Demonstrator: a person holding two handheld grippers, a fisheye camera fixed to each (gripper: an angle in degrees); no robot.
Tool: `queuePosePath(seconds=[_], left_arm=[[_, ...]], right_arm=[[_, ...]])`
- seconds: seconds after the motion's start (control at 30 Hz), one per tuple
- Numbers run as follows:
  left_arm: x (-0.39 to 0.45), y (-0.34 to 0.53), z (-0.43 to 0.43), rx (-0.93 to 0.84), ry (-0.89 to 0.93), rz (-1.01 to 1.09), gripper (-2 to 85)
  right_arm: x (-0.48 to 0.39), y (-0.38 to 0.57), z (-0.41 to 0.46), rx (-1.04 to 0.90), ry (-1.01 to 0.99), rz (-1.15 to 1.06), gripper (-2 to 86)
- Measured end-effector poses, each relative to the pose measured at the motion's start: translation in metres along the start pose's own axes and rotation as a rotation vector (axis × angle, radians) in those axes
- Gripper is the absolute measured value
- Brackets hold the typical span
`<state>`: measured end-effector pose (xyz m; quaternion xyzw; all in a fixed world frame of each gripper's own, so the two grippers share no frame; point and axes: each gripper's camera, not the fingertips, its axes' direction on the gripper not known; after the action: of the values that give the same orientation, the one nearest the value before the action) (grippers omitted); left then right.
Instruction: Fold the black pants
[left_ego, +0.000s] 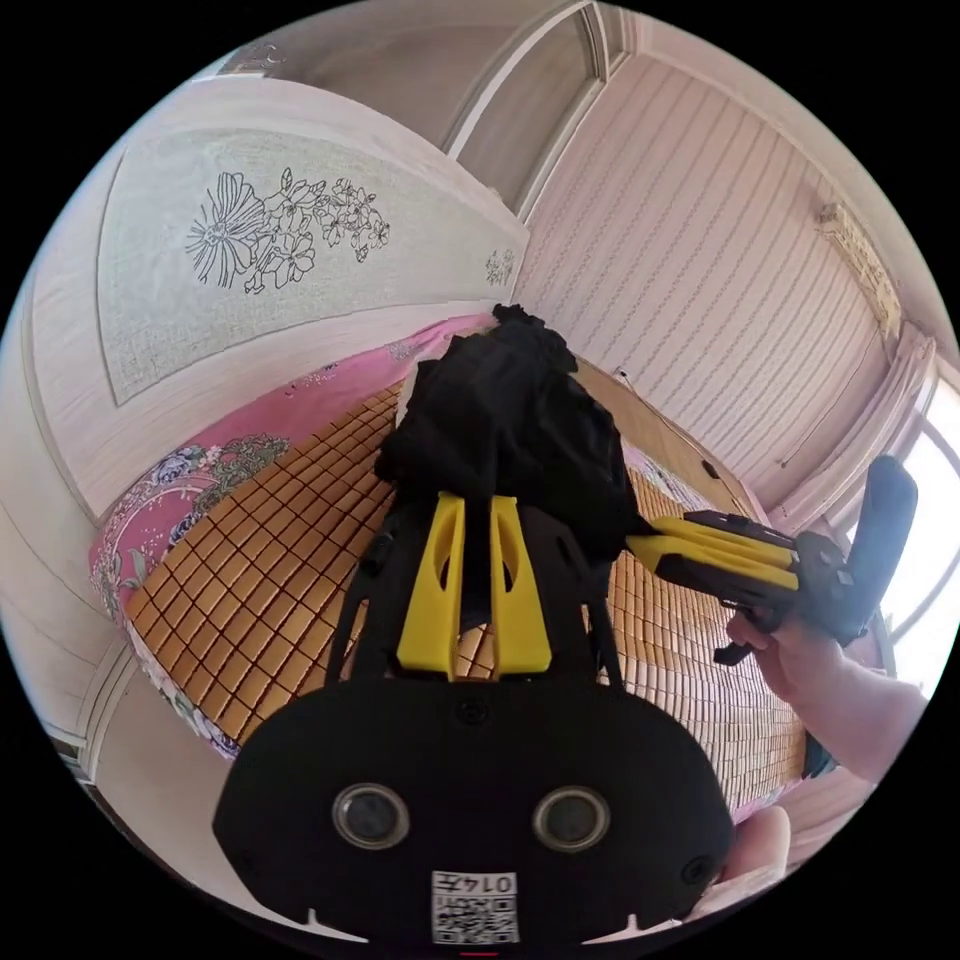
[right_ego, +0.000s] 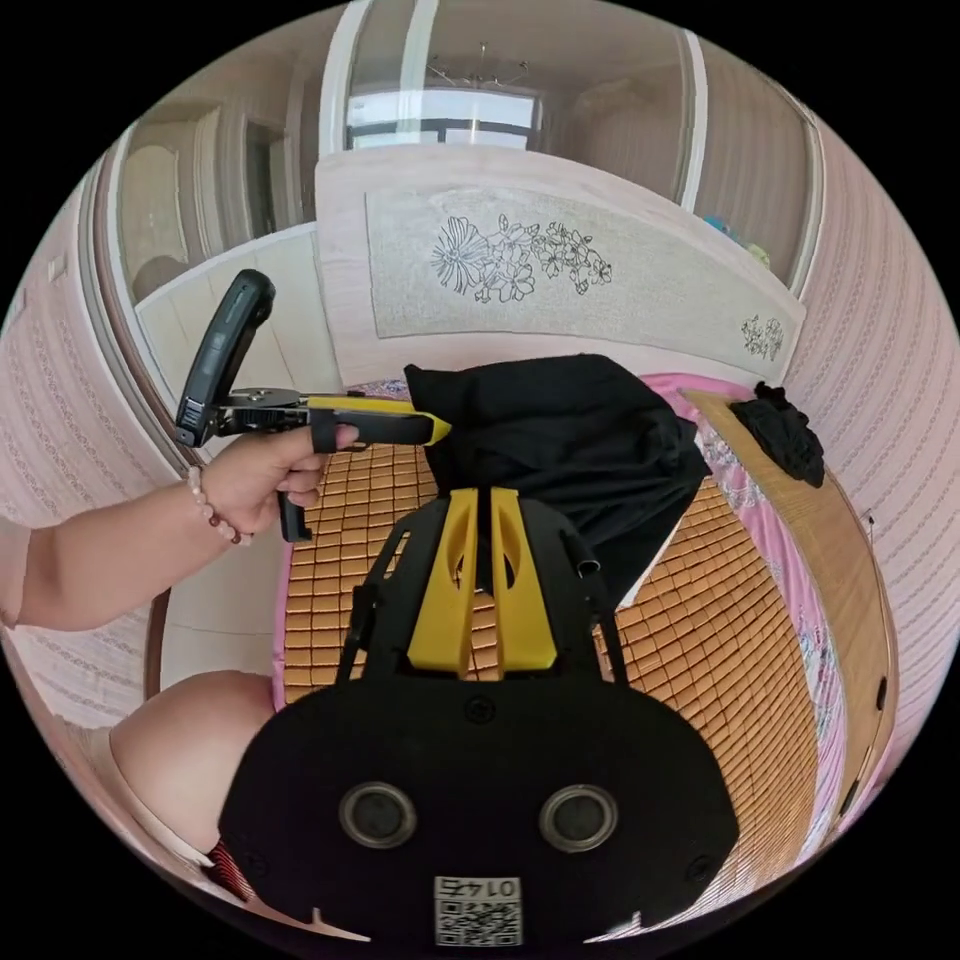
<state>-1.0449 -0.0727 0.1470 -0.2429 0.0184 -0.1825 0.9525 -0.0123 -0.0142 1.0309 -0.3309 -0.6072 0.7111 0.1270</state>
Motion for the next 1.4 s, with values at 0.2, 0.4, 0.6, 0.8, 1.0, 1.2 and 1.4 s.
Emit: queuePosePath(seconds=[0.2,0.4,0.6,0.8,1.0,1.2,1.4], left_arm=[[0.07,-0.019,-0.086,0.188,-0.001,0.237,-0.6],[0.133,-0.035,-0.166,0.261,0.085,0.395,-1.0],[0.222,-0.023,-0.187,0.242,0.4,0.624,-0.9],[0.346,0.076,-0.086,-0.165,0.688,0.795,-0.2],[0.309,0.214,0.008,-0.558,0.777,0.465,-0.6],[0.209,0.241,-0.009,-0.525,0.435,0.356,3.0],[0.166,0.245,-0.021,-0.529,0.278,0.26,5.8]], right_arm=[[-0.011,0.002,-0.127,0.27,-0.071,-0.042,0.8],[-0.012,0.028,-0.235,0.478,-0.127,-0.001,0.7],[-0.02,0.121,-0.336,0.698,-0.026,0.084,1.0],[-0.02,0.285,-0.373,0.519,0.259,0.394,2.2],[-0.017,0.434,-0.331,-0.091,0.453,0.722,9.6],[-0.056,0.401,-0.266,-0.189,0.375,0.359,12.6],[-0.075,0.331,-0.163,-0.289,0.13,0.084,16.3]])
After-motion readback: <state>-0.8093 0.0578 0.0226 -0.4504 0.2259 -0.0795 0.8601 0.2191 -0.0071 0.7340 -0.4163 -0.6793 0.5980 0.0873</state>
